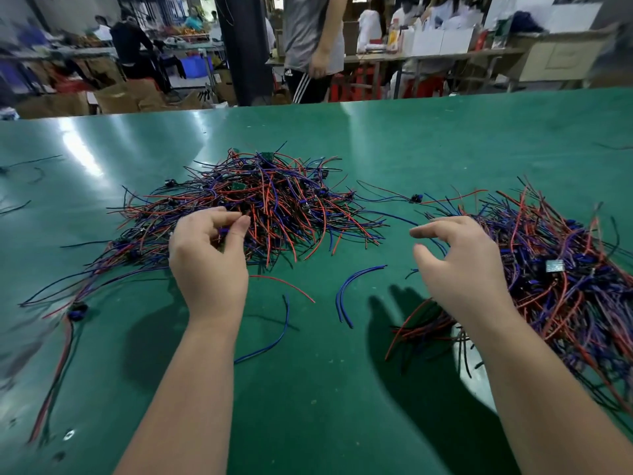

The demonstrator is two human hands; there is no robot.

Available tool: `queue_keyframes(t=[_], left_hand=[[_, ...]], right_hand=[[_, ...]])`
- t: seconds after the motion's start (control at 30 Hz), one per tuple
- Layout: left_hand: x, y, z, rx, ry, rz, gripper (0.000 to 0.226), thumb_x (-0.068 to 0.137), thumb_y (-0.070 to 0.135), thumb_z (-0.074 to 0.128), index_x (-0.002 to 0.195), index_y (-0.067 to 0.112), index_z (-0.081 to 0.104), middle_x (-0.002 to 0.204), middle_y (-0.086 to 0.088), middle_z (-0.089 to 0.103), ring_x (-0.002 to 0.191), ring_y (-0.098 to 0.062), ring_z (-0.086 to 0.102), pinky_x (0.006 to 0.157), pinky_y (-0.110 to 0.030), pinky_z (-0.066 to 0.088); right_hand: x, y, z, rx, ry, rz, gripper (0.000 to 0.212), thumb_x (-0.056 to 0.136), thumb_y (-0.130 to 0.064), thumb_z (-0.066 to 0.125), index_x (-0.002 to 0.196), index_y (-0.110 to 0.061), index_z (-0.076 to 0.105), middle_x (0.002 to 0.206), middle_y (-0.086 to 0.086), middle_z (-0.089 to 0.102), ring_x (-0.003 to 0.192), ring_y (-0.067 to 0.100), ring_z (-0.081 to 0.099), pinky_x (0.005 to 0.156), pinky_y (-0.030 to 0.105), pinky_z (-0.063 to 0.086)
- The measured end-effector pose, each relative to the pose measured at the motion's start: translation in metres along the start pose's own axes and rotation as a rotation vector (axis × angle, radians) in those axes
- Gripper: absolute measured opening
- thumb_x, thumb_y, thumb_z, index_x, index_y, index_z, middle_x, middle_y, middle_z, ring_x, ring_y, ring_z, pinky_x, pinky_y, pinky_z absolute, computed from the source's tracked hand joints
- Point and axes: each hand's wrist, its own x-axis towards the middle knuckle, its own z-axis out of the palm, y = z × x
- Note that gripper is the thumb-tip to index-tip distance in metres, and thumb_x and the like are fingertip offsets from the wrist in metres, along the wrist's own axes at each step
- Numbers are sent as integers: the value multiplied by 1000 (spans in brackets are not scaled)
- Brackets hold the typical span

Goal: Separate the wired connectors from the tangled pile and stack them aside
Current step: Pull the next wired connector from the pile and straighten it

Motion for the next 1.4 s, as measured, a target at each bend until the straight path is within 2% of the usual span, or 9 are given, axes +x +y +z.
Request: queue_keyframes(t=[0.13, 0.3, 0.47, 0.7, 0.8, 0.9, 1.0, 1.13, 1.4], left_hand=[[0, 9, 0, -226, 159, 7, 7, 90, 29, 65, 87, 23, 62, 74, 11, 60, 60, -1, 48, 60, -17, 40], [-4, 27, 1, -482, 173, -6, 12, 100, 24, 44, 91, 29, 38, 85, 2, 62, 59, -13, 58, 46, -21, 47], [-10, 32, 7, -662, 56, -112, 12, 101, 23, 43, 91, 25, 37, 82, -5, 64, 57, -17, 67, 47, -24, 51], [-6, 27, 7, -690, 5, -161, 12, 98, 26, 52, 89, 24, 43, 86, -7, 69, 73, -22, 72, 57, -28, 57], [-5, 17, 6, -404, -324, -56, 8, 91, 25, 65, 98, 28, 62, 100, -2, 71, 95, -18, 69, 85, -40, 56], [-3, -4, 6, 314, -638, 13, 53, 86, 16, 64, 137, 18, 49, 143, -4, 47, 132, -19, 42, 112, -32, 29], [1, -10, 0, 637, -681, -195, 51, 86, 20, 58, 135, 11, 47, 140, -13, 46, 127, -34, 43, 103, -44, 37], [2, -11, -3, 863, -631, -230, 38, 82, 43, 66, 112, 19, 63, 117, -9, 60, 113, -33, 50, 94, -42, 39], [2, -17, -6, 813, -574, -314, 13, 89, 37, 64, 95, 30, 72, 88, 1, 67, 91, -25, 57, 90, -37, 31]], right_hand=[[-9, -12, 9, 90, -38, -58, 14, 85, -10, 63, 92, -17, 73, 90, -3, 65, 77, 10, 58, 68, 12, 35], [-14, -17, 16, 233, -110, -27, 14, 85, -10, 63, 87, -19, 74, 63, -12, 60, 56, 1, 54, 55, 6, 36], [-17, -19, 17, 344, -249, -28, 16, 87, -10, 62, 88, -21, 74, 66, -5, 68, 59, 7, 59, 57, 15, 45], [-17, -17, 17, 345, -264, -37, 16, 87, -10, 61, 90, -18, 74, 73, 0, 71, 66, 15, 63, 64, 23, 49], [-17, -16, 17, 333, -271, -42, 16, 87, -10, 60, 90, -19, 74, 74, 1, 71, 67, 15, 63, 64, 24, 50], [-17, -14, 18, 330, -269, -35, 16, 88, -10, 61, 90, -19, 73, 75, 2, 71, 67, 17, 62, 63, 24, 49], [-16, -13, 18, 324, -258, -28, 16, 87, -10, 61, 89, -20, 73, 74, 2, 71, 66, 17, 62, 62, 24, 49], [-16, -12, 18, 322, -269, -24, 16, 87, -10, 61, 90, -19, 74, 75, -2, 71, 67, 12, 63, 61, 19, 48], [-16, -12, 18, 303, -278, -17, 17, 87, -10, 60, 90, -19, 74, 75, 5, 71, 69, 22, 63, 62, 27, 50]])
